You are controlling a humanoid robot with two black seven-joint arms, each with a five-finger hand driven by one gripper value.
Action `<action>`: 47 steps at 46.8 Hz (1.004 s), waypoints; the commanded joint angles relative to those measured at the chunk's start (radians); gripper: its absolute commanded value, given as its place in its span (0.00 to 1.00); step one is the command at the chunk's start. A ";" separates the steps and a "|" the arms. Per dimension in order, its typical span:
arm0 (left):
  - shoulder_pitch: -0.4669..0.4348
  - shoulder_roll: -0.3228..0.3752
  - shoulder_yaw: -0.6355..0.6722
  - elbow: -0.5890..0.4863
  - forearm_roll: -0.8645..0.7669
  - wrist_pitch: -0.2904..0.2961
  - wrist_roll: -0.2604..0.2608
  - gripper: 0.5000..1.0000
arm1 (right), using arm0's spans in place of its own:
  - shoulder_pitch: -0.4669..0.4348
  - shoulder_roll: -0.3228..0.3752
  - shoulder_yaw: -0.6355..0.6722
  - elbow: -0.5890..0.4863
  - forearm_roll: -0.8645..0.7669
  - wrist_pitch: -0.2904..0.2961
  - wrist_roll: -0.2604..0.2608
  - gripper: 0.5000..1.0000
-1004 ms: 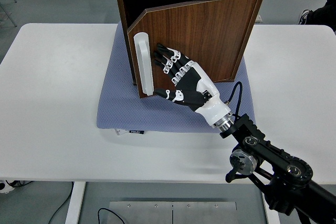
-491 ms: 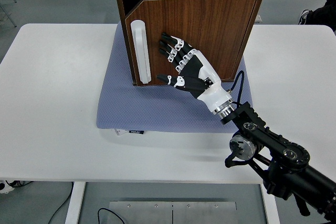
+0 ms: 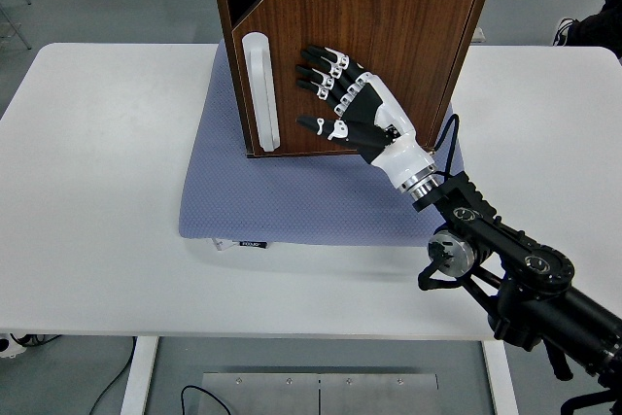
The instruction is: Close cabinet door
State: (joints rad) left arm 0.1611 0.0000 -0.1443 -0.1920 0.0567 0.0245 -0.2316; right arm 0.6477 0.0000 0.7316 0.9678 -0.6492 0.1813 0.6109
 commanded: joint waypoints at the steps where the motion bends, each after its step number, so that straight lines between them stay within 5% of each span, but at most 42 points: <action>1: 0.000 0.000 0.000 0.000 0.000 0.000 0.000 1.00 | 0.010 0.000 0.000 -0.001 0.006 -0.014 0.000 1.00; 29: 0.000 0.000 0.000 -0.001 0.000 0.000 0.000 1.00 | 0.026 0.000 0.000 -0.009 0.008 -0.046 -0.006 1.00; 47: 0.000 0.000 0.000 -0.001 0.000 0.000 0.000 1.00 | -0.014 0.000 -0.001 0.046 0.005 0.020 0.000 1.00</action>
State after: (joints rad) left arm 0.1611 0.0000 -0.1441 -0.1918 0.0568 0.0245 -0.2316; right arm 0.6382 0.0000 0.7301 1.0017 -0.6427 0.1968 0.6109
